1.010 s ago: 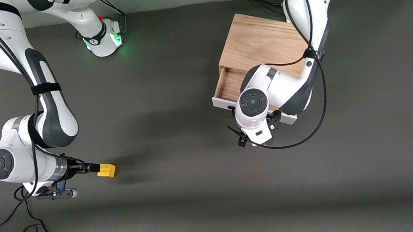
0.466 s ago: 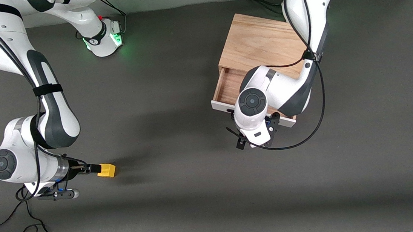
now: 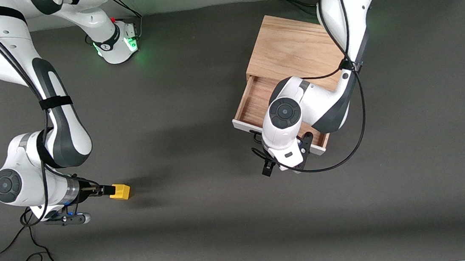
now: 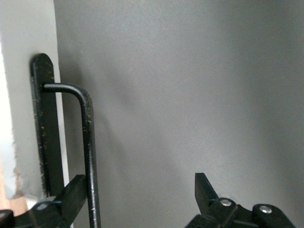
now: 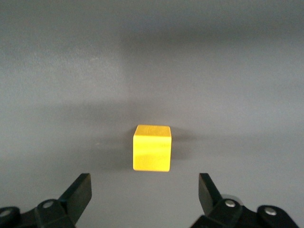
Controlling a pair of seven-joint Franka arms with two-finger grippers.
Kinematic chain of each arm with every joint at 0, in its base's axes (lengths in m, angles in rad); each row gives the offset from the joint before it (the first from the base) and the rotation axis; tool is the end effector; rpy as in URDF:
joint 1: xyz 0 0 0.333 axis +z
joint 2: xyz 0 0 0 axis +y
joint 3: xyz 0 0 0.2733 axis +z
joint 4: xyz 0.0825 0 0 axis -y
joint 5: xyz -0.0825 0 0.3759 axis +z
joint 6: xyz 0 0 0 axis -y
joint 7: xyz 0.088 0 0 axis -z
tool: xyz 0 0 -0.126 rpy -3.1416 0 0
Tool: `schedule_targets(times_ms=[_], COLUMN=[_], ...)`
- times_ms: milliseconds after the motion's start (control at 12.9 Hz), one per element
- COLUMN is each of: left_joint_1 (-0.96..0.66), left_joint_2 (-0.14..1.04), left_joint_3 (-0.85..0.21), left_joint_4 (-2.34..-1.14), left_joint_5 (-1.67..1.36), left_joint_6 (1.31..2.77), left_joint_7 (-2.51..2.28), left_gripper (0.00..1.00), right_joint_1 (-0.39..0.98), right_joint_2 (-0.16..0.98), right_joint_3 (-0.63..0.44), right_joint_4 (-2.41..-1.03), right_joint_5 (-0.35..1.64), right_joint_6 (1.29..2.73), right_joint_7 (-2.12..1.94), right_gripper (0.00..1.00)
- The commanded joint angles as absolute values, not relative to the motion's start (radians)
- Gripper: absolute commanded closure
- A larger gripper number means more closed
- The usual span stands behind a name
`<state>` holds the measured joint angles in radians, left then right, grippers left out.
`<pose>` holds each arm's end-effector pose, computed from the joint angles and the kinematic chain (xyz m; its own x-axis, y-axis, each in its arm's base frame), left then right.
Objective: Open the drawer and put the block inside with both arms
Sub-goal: 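Pull the drawer open with the left gripper while the right gripper reaches the cube, then grasp the yellow cube with the right gripper while the left gripper withdraws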
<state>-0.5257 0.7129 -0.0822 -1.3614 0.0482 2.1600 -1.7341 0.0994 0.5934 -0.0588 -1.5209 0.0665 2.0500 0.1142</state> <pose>0.5891 -0.3942 0.2599 0.4334 0.9008 -0.0256 0.8988 -0.4300 0.0850 0.6645 0.0360 0.2588 0.9932 -0.0962 -0.0656 -0.0975 -0.9951 -0.0167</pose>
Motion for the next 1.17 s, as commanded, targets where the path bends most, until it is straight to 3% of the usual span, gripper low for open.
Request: schedule_targets(times_ms=[0, 388, 932, 1010, 1087], left_joint_1=[-0.529, -0.473, -0.287, -0.253, -0.221], left_joint_2=[0.744, 0.655, 0.401, 0.37, 0.345], left_joint_3=[-0.075, -0.078, -0.084, -0.083, -0.083], left_joint_4=[-1.298, -1.253, -1.259, -1.264, -1.264], left_joint_5=[0.066, 0.101, -0.03, -0.041, -0.044], left_joint_6=[2.184, 2.087, 1.703, 1.647, 1.596], left_joint_7=[-1.729, -1.608, -1.073, -1.001, -0.921], left_gripper=[0.0, 0.0, 0.0, 0.0, 0.0], right_joint_1=[0.11, 0.126, 0.115, 0.115, 0.115], right_joint_2=[0.636, 0.695, 0.695, 0.695, 0.695], right_joint_3=[-0.063, -0.064, -0.072, -0.072, -0.072], right_joint_4=[-1.52, -1.535, -1.644, -1.649, -1.649], right_joint_5=[0.077, 0.077, 0.077, 0.077, 0.077], right_joint_6=[2.109, 2.157, 2.29, 2.299, 2.299], right_joint_7=[0.14, 0.158, 0.158, 0.158, 0.158], right_gripper=[0.0, 0.0, 0.0, 0.02, 0.12])
